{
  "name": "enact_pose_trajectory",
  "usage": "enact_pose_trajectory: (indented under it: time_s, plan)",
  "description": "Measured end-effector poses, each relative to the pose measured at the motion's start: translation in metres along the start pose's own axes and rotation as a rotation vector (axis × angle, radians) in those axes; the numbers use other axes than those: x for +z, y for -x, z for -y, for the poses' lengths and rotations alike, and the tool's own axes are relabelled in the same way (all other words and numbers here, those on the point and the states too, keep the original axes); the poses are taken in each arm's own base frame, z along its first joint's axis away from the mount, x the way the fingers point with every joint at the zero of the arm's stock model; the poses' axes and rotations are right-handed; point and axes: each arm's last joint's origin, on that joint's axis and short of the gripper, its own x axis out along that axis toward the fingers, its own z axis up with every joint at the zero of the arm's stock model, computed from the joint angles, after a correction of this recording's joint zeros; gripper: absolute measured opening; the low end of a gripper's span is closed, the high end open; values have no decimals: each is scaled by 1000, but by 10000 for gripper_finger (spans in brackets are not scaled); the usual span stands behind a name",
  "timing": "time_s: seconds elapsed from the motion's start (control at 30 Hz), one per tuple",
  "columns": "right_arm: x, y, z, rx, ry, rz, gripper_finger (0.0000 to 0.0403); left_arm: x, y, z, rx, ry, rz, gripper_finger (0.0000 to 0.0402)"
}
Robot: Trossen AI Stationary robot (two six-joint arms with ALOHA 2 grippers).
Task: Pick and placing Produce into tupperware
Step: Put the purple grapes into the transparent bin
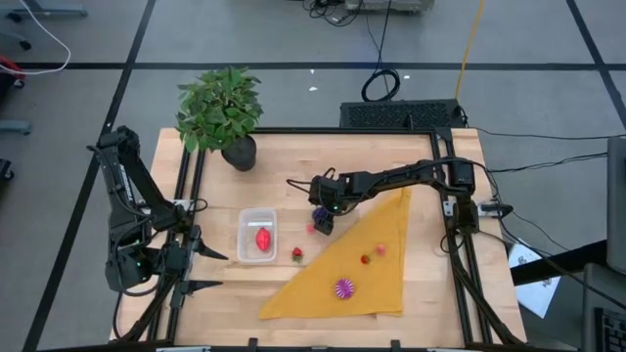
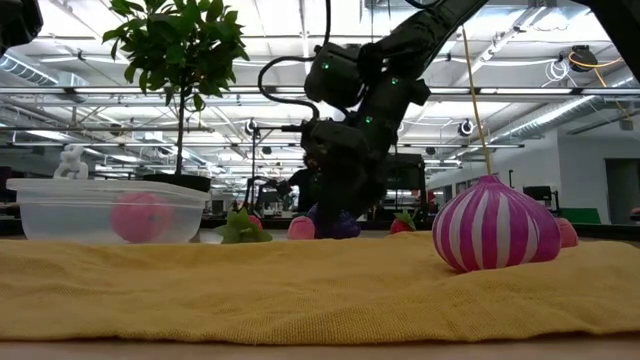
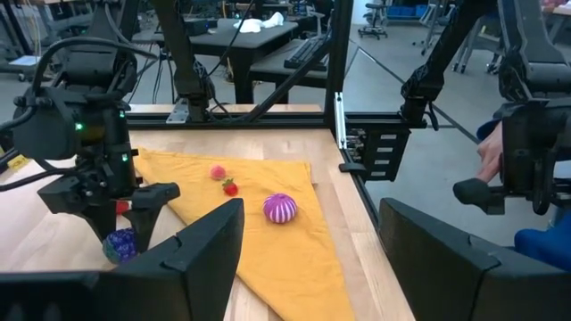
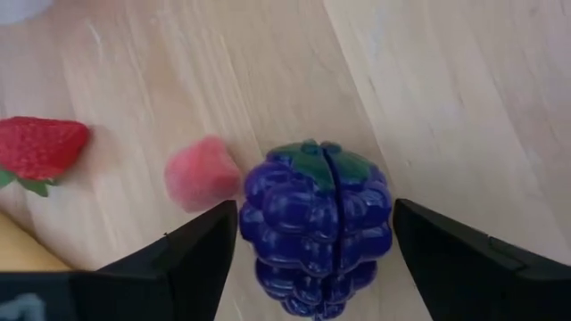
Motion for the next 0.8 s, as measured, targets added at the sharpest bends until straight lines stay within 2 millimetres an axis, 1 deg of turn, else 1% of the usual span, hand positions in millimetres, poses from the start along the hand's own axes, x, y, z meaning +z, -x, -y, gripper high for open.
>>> enact_pose_trajectory:
  time_s: [0.47,0.8]
  plan:
    - [2,4,-1,7,3,18,222,0,0,0,0,0,0,267]
    - [3,6,-2,9,4,25,222,0,0,0,1,-1,0,267]
